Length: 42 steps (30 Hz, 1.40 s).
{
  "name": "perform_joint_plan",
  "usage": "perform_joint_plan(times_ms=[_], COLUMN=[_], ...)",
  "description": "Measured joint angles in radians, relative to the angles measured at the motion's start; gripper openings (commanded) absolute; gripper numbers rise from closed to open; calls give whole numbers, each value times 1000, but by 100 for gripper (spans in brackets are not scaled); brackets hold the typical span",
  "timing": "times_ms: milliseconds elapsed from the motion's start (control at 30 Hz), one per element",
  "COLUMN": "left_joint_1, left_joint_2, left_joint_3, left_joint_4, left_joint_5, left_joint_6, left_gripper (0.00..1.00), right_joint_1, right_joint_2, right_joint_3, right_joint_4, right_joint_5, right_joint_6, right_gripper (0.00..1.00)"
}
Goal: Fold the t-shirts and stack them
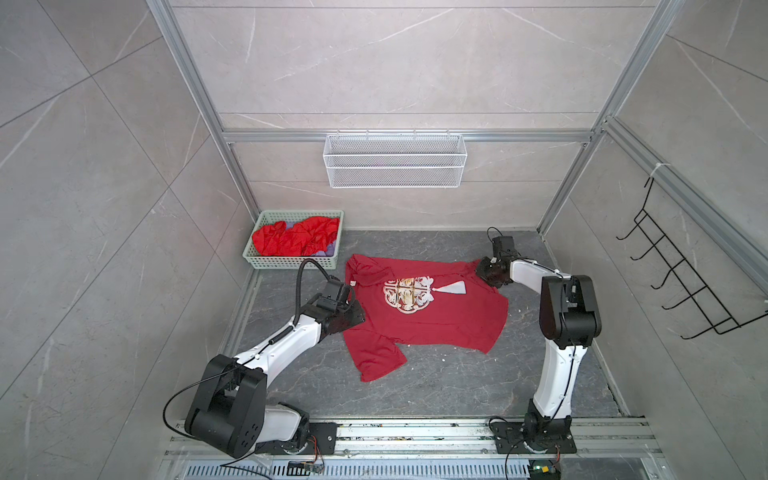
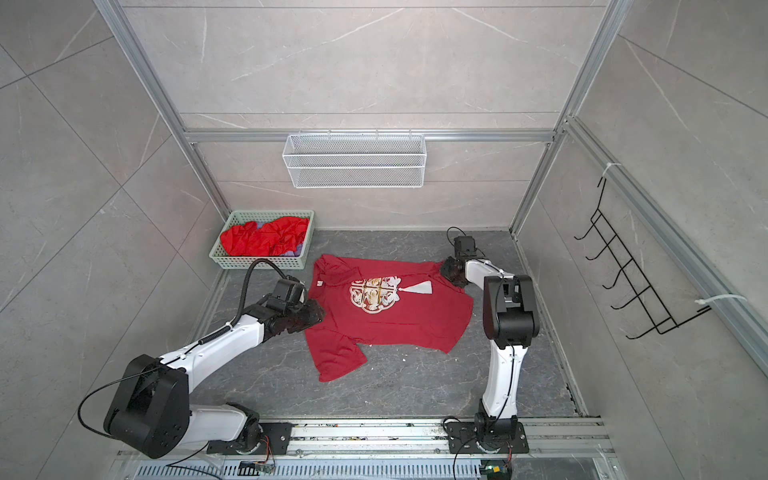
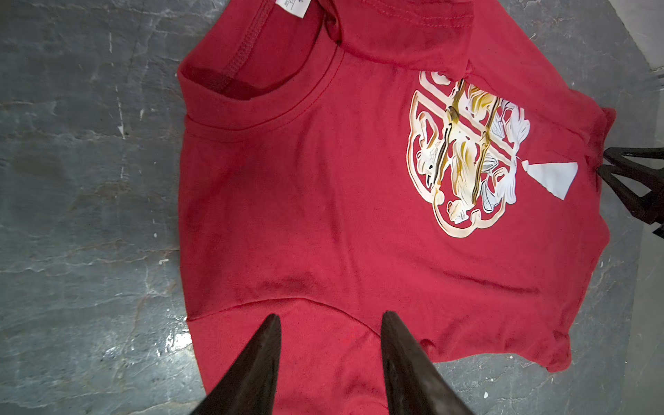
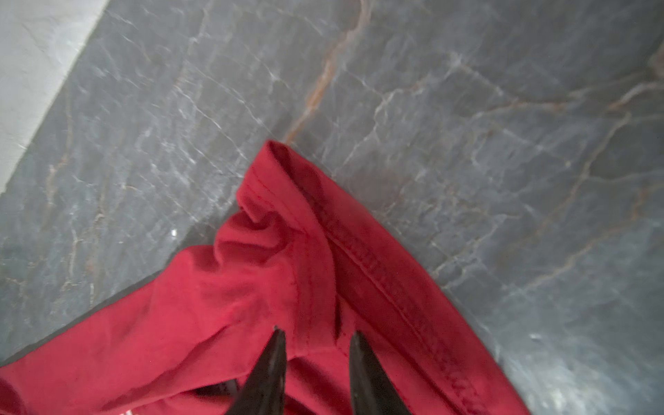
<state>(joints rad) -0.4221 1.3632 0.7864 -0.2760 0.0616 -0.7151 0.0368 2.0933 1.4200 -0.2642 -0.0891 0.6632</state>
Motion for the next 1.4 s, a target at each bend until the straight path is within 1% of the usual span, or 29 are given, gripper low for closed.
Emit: perform_joint_plan(times_ms=[100,167,367,467,833,1133,1400], left_joint_1=[-1,-4,-4,-4,-4,-6,-10], left_joint_2=[8,12,19,20,38,54,67], left_joint_3=[0,0,0,0,0,1,1], left_joint_4=[0,1,2,2,2,15,18], left_joint_5=[-1,-2,-6,-7,-8,-7,-7], left_joint_6=[-1,-1,-4,-5,-8,-8,-8], left_gripper=[49,48,48,48,48,48,48], right_joint_1=[0,0,0,0,0,0,0], right_joint_2=[8,15,39,43,34,-35,-103], right_joint_3=[10,19,41,47,71,95,97], right_joint_4=[-1,-1,-1,-7,-58,-84,-97], right_joint_5=[0,0,-4,-4,19,18,10], right_joint_6=[3,3,13,12,-48,-143,-189], right_gripper=[35,33,9,3,0,0,0])
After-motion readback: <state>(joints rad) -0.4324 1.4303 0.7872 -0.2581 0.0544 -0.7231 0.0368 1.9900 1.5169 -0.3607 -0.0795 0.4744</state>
